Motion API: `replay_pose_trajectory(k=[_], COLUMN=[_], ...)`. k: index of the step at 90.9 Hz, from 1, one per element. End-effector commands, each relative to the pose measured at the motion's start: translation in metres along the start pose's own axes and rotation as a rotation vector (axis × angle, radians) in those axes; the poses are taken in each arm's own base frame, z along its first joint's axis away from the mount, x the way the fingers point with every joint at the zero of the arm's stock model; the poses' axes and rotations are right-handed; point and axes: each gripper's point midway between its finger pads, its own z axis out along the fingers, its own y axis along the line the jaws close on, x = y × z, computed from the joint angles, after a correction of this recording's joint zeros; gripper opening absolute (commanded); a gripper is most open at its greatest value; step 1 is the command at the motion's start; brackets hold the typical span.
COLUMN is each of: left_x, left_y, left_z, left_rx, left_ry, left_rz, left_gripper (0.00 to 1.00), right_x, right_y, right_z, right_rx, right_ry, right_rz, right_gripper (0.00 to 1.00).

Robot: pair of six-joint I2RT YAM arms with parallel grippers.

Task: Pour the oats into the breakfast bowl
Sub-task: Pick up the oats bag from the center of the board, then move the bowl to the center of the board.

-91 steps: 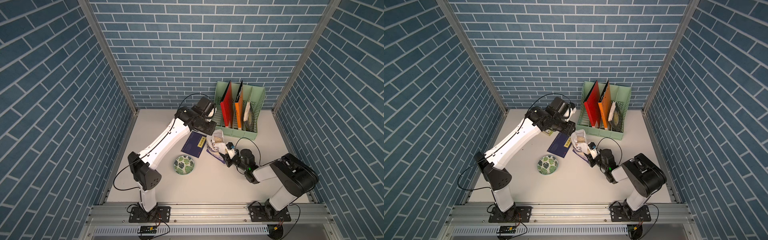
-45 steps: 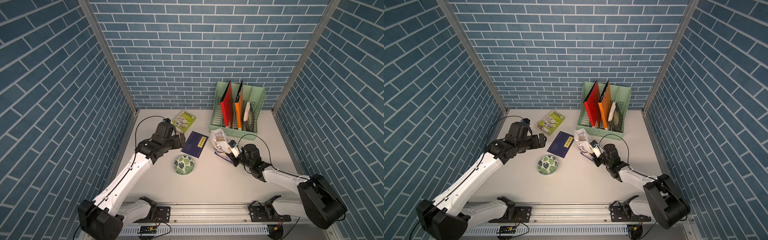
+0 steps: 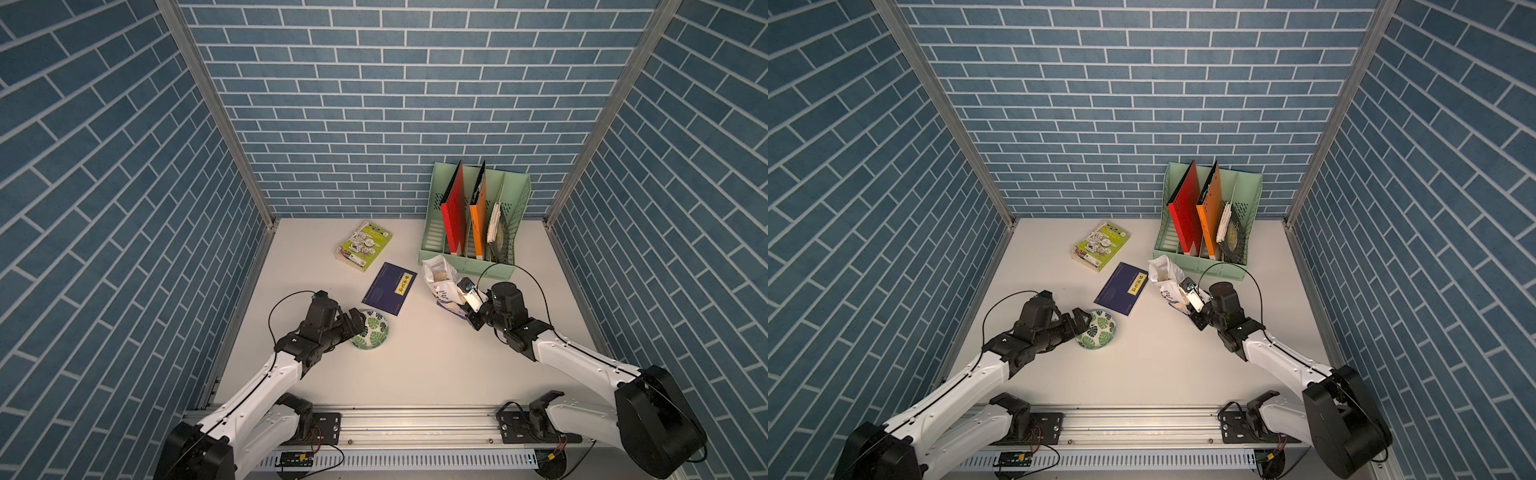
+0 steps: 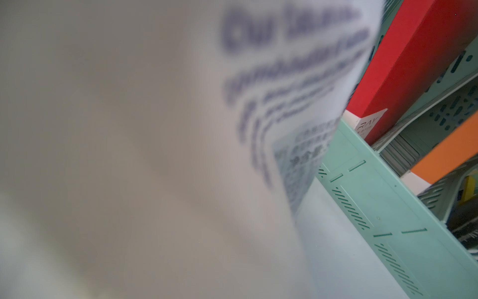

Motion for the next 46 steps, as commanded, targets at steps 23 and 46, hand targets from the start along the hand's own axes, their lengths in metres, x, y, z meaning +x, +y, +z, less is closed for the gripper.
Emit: replay_pose_trajectory(k=[23,46], left_x=[0.008,0.023], left_y=[-0.034,-0.062], left_z=[0.017,0.028], left_rx=[0.179,0.233], left_ry=[0.044,0.076], left_rz=[-0.061,-0.041], left_gripper=[1.00,0.99], right_x=[-0.064,-0.056], right_y=[-0.030,-0.037], right_z=[-0.024,-0.030], right_rx=[0.106,0.132], right_ry=[-0.135,-0.042], right_rz=[-0.096,-0.163], right_gripper=[0.00,0.00])
